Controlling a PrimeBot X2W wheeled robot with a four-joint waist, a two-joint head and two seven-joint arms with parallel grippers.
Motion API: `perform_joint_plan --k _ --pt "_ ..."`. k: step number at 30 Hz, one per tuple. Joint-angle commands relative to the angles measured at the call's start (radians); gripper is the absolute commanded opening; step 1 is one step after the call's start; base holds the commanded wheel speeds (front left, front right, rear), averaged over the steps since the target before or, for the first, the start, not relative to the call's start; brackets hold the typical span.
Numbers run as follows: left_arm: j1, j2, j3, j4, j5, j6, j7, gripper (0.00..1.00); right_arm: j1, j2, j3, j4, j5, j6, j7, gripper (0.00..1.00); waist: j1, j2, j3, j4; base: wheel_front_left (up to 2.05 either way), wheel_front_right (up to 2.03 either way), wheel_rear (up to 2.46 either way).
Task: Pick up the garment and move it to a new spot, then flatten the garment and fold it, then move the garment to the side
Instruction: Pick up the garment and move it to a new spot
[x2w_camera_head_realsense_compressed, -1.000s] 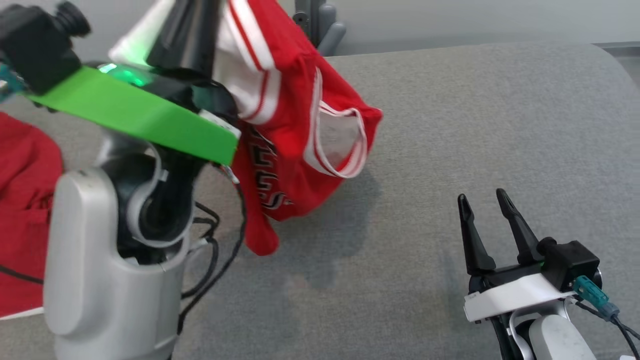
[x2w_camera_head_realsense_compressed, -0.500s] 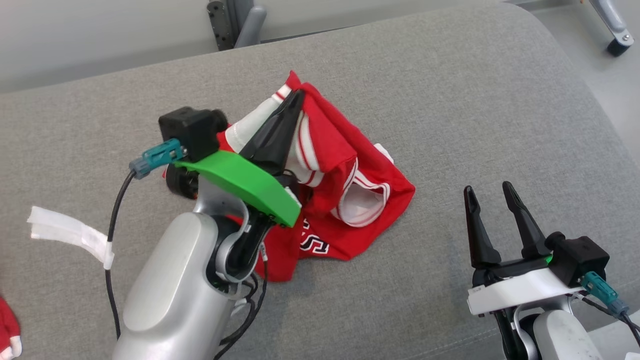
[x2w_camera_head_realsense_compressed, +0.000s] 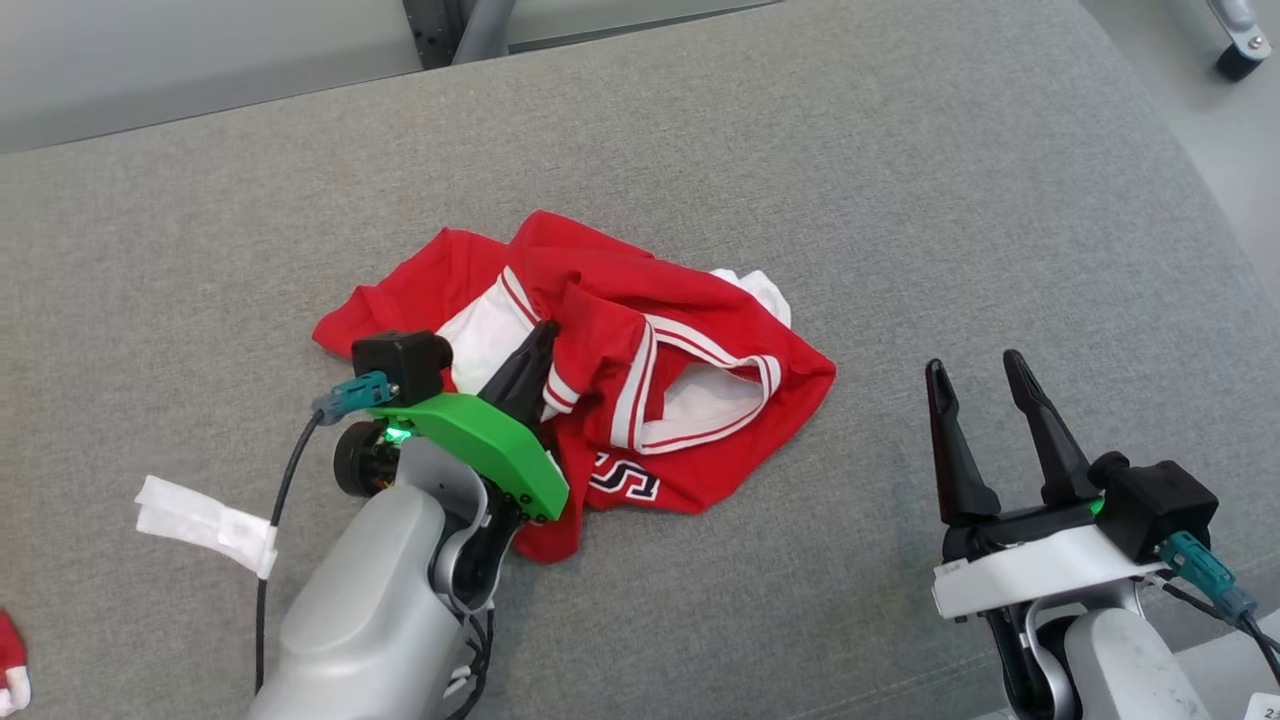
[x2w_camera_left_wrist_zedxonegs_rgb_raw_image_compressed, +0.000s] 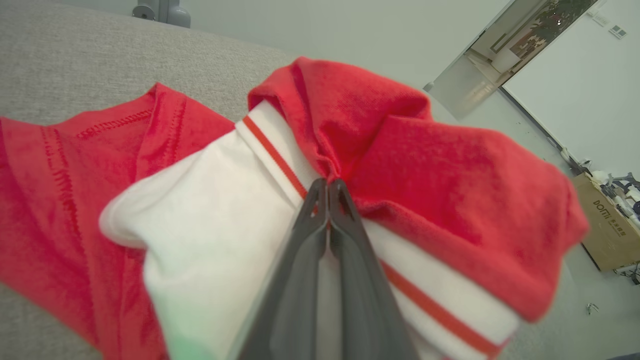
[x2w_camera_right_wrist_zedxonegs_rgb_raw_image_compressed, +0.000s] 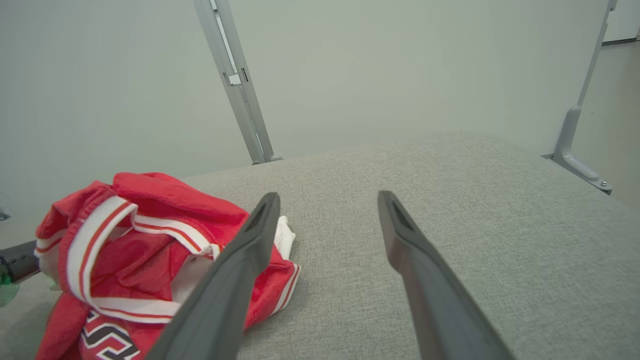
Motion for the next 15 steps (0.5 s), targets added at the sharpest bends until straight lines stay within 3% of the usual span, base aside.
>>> perform_joint_plan --k 1,2,3,4,5,15 --pt "-0.023 -0.009 -0.019 0.018 -0.015 -0.007 -0.016 0.09 -0.012 -0.003 0.0 0.002 -0.006 0.0 -0.003 1.0 0.0 -0.0001 -0.006 0.012 0.0 0.0 0.0" --pt "-0.029 -0.01 -0.032 0.024 -0.019 -0.009 -0.021 0.32 -0.013 -0.003 0.001 0.003 -0.007 0.0 -0.003 1.0 0.0 -0.0001 -0.008 0.017 0.0 0.0 0.0" --pt "-0.034 -0.011 -0.044 0.028 -0.022 -0.01 -0.028 0.47 -0.013 -0.002 0.001 0.003 -0.009 0.0 -0.003 1.0 0.0 -0.0001 -0.01 0.022 0.0 0.0 0.0" --pt "-0.039 -0.011 -0.056 0.029 -0.024 -0.011 -0.034 0.93 -0.013 -0.003 0.0 0.003 -0.01 0.0 -0.003 1.0 0.0 -0.0001 -0.013 0.027 0.0 0.0 0.0" --pt "-0.042 -0.012 -0.069 0.029 -0.026 -0.011 -0.04 1.0 -0.011 -0.002 -0.001 0.002 -0.013 0.0 -0.003 1.0 0.0 -0.0001 -0.016 0.032 0.0 0.0 0.0" --pt "0.012 0.015 -0.108 -0.074 0.004 0.005 -0.133 1.0 0.019 -0.003 -0.034 -0.03 -0.05 0.0 -0.003 1.0 0.0 -0.0001 -0.066 0.086 0.0 0.0 0.0"
